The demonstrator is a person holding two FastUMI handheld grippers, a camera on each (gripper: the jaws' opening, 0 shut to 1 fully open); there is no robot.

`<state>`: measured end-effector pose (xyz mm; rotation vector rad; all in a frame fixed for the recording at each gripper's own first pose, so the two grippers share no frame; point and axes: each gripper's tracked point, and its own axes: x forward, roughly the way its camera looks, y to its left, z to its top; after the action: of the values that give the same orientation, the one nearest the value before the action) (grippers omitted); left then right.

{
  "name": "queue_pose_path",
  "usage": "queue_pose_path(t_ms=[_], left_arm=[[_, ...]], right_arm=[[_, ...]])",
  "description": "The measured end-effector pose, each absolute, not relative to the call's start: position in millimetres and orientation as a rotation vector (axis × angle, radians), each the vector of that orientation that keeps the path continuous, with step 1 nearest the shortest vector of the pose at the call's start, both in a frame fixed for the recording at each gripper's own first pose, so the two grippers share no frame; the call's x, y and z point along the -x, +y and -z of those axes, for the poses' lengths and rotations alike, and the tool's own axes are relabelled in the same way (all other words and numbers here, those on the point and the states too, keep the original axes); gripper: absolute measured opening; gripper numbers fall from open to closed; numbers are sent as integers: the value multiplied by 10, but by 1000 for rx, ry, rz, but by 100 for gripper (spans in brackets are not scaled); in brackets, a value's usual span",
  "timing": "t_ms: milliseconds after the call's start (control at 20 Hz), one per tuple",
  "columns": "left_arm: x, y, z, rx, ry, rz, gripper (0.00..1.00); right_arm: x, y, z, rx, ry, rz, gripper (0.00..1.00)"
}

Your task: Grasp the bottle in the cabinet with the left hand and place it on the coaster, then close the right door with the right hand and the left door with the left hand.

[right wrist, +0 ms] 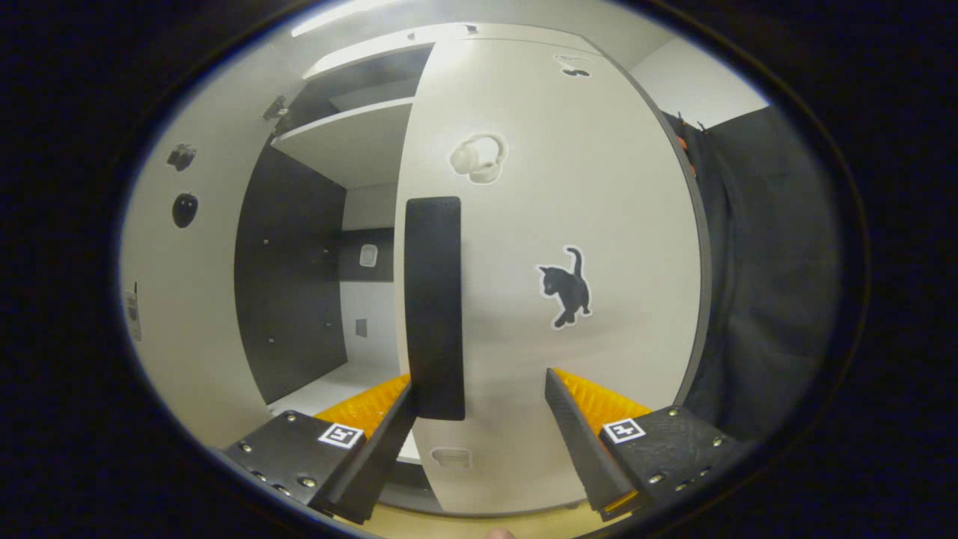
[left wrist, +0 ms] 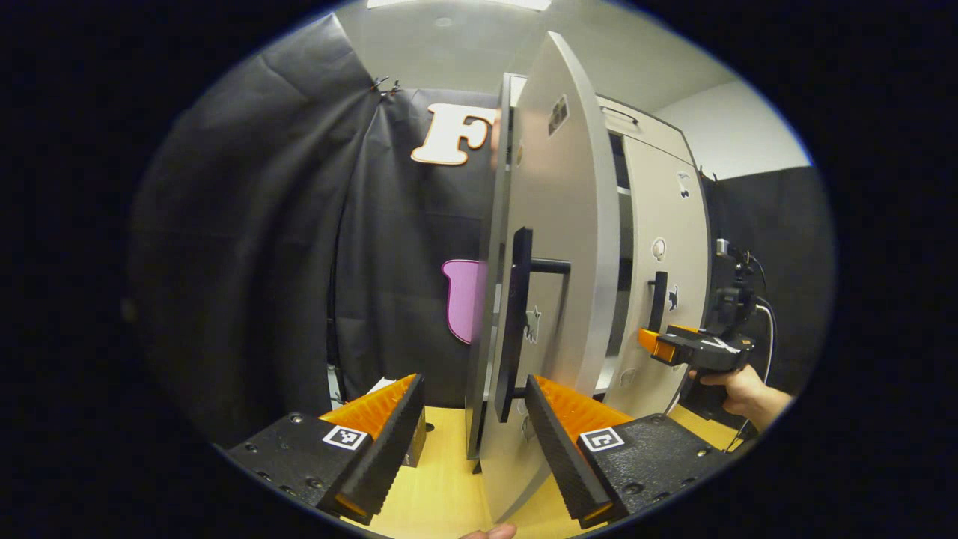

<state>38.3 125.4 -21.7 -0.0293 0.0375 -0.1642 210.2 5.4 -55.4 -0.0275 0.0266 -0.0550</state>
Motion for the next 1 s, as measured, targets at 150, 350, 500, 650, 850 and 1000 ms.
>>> queue_pose_path(t_ms=[150, 350, 500, 650, 850, 1000], left_arm=[[-384, 1048, 224, 11, 35, 198, 88], [-421, 705, 253, 41, 43, 252, 88], [-479, 462, 267, 59, 47, 282, 88], [-534, 290, 268, 52, 37, 286, 88], [-643, 81, 308, 70, 42, 301, 89], [-779, -140, 321, 86, 31, 327, 92]], right_arm=[[-1976, 48, 574, 18, 48, 35, 100], [-1725, -45, 526, 16, 53, 30, 100], [-1529, -190, 449, 18, 49, 34, 100], [-1373, -393, 371, 6, 42, 53, 100], [-1221, -551, 346, -12, 48, 66, 100], [-1121, -615, 353, -15, 57, 69, 100]])
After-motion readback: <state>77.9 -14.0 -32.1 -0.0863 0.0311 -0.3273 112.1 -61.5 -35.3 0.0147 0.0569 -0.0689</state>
